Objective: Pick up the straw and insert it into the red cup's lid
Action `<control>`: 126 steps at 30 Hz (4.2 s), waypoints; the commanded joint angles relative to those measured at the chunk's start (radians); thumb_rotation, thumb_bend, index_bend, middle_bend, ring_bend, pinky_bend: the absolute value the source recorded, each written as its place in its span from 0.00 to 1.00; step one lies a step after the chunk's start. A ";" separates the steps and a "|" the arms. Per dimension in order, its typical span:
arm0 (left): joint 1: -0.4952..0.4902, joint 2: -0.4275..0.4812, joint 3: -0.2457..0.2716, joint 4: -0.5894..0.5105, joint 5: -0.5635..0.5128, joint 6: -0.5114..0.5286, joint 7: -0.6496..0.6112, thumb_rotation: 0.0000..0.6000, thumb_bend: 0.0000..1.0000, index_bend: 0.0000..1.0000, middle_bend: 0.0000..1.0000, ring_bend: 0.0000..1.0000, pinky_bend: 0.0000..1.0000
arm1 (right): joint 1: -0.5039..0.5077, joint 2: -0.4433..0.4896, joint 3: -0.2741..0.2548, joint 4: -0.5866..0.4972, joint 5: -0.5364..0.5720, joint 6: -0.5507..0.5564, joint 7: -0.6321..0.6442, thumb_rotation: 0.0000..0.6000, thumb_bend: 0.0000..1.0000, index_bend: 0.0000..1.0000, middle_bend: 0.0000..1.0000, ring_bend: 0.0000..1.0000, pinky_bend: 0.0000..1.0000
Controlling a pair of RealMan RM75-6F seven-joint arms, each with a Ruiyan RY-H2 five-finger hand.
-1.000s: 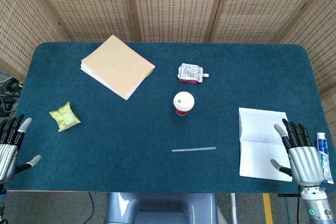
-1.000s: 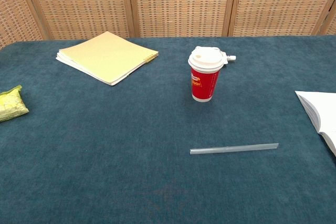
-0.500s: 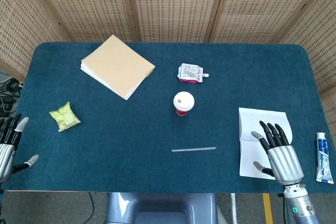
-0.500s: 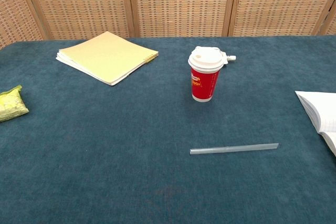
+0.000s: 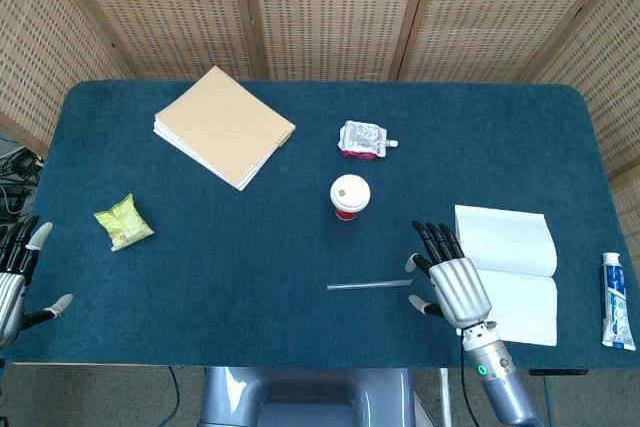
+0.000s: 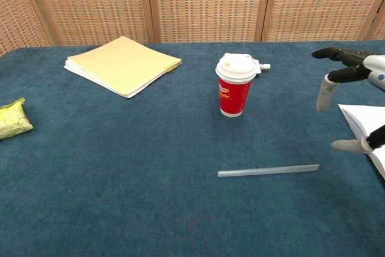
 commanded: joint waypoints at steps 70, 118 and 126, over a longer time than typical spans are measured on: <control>-0.034 -0.017 -0.001 0.027 -0.046 -0.083 -0.010 1.00 0.05 0.00 0.00 0.00 0.00 | 0.208 -0.346 0.026 0.314 0.338 -0.251 -0.032 1.00 0.61 0.56 0.15 0.00 0.00; -0.085 -0.064 -0.032 0.091 -0.090 -0.151 -0.034 1.00 0.05 0.00 0.00 0.00 0.00 | 0.333 0.006 0.569 0.011 0.520 -0.398 1.308 1.00 0.60 0.60 0.17 0.00 0.00; -0.098 -0.088 -0.037 0.115 -0.107 -0.173 -0.026 1.00 0.05 0.00 0.00 0.00 0.00 | 0.381 -0.046 0.577 0.088 0.528 -0.422 1.362 1.00 0.60 0.60 0.17 0.00 0.00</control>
